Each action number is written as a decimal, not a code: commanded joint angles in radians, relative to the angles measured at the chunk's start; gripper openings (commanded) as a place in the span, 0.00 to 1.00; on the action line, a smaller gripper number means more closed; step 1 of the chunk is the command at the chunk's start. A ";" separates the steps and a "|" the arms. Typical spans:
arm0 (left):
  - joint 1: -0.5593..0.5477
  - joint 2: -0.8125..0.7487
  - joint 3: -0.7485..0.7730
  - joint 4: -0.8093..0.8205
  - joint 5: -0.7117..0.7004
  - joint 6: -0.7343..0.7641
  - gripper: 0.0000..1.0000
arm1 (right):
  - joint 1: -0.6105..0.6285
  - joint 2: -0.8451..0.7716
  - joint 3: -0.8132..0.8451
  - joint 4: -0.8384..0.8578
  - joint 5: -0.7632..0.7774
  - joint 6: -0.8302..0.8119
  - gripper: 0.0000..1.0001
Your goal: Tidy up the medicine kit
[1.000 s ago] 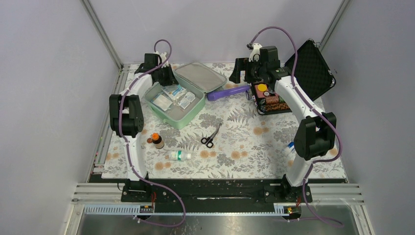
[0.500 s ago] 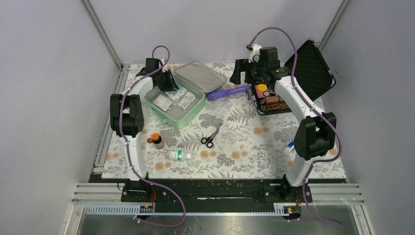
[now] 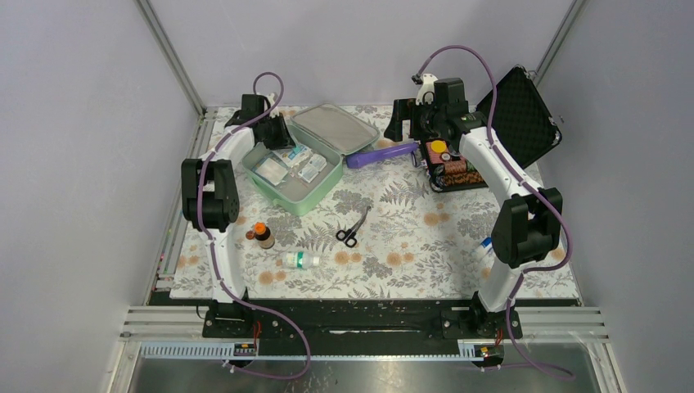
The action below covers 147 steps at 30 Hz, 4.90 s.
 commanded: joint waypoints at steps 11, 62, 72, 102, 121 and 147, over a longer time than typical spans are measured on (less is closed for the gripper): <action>0.038 -0.184 -0.112 0.188 -0.011 -0.132 0.00 | 0.006 -0.019 -0.020 0.006 0.018 -0.029 0.99; -0.040 -0.121 0.039 0.055 -0.144 -0.090 0.57 | 0.006 -0.034 -0.047 -0.003 0.022 -0.060 0.99; -0.018 -0.217 -0.042 -0.179 -0.147 0.160 0.35 | 0.006 -0.028 -0.050 -0.003 0.019 -0.061 0.99; -0.023 0.069 0.190 -0.204 -0.260 0.270 0.01 | 0.006 -0.026 -0.059 -0.004 0.025 -0.080 0.99; 0.031 -0.345 -0.067 -0.117 -0.127 0.326 0.46 | 0.006 -0.060 -0.101 -0.009 0.039 -0.111 0.99; 0.136 -0.791 -0.445 -0.425 0.354 0.625 0.54 | 0.005 -0.054 -0.121 -0.108 -0.081 -0.270 0.99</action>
